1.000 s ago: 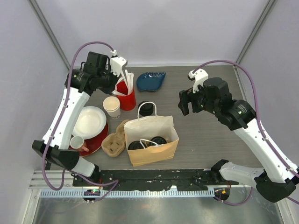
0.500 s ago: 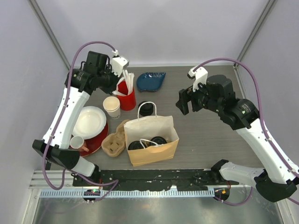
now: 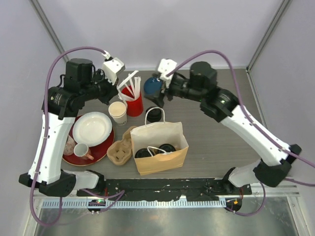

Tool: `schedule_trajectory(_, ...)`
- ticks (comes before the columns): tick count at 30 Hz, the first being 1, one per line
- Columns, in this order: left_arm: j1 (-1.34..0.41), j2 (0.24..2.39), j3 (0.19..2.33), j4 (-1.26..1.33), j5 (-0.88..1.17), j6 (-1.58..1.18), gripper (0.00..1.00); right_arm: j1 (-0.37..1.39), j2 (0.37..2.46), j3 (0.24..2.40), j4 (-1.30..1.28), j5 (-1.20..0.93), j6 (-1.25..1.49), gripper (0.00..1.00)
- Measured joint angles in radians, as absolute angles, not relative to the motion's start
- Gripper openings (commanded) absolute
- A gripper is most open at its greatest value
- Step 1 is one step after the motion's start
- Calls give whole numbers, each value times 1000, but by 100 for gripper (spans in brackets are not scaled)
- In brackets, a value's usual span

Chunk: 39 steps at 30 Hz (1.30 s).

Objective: Pack the takeout coffee

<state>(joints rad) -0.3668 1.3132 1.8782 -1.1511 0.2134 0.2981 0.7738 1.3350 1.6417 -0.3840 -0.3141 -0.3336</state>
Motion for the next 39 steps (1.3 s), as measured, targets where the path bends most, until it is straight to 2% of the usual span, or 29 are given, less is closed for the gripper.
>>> schedule_trajectory(7,-367,1273,1903,-1200,292,318,0,828,1602,1765,-350,-415,-535,92)
schedule_trajectory(13,-367,1266,1903,-1223,308,329,0,833,1742,1865,-346,-458,-566,88)
schedule_trajectory(16,-367,1266,1903,-1232,316,338,0,852,1764,1870,-333,-454,-569,70)
schedule_trajectory(17,-368,1266,1903,-1234,317,341,0,860,1768,1869,-326,-452,-570,54)
schedule_trajectory(19,-367,1266,1903,-1237,318,347,0,878,1768,1868,-311,-439,-575,39)
schedule_trajectory(20,-367,1266,1903,-1240,319,349,0,885,1768,1868,-300,-434,-572,28)
schedule_trajectory(21,-368,1265,1903,-1243,321,349,0,891,1767,1865,-284,-424,-569,24)
schedule_trajectory(23,-366,1264,1903,-1233,321,353,0,899,1761,1847,-268,-417,-572,4)
schedule_trajectory(24,-365,1263,1903,-1225,318,355,0,902,1757,1833,-258,-419,-575,1)
schedule_trajectory(25,-364,1263,1902,-1218,316,356,4,908,1750,1814,-247,-415,-568,1)
schedule_trajectory(26,-364,1263,1901,-1221,316,355,15,912,1744,1798,-236,-405,-566,1)
schedule_trajectory(27,-365,1261,1899,-1221,317,353,30,913,1737,1785,-223,-395,-560,1)
schedule_trajectory(28,-365,1260,1899,-1217,318,352,55,914,1730,1776,-211,-382,-554,1)
schedule_trajectory(31,-367,1241,1895,-1202,320,324,83,911,1693,1733,-171,-295,-524,1)
schedule_trajectory(34,-367,1217,1896,-1190,311,294,93,905,1652,1716,-150,-187,-481,1)
schedule_trajectory(39,-368,1198,1894,-1134,222,223,99,899,1550,1716,-132,19,-369,1)
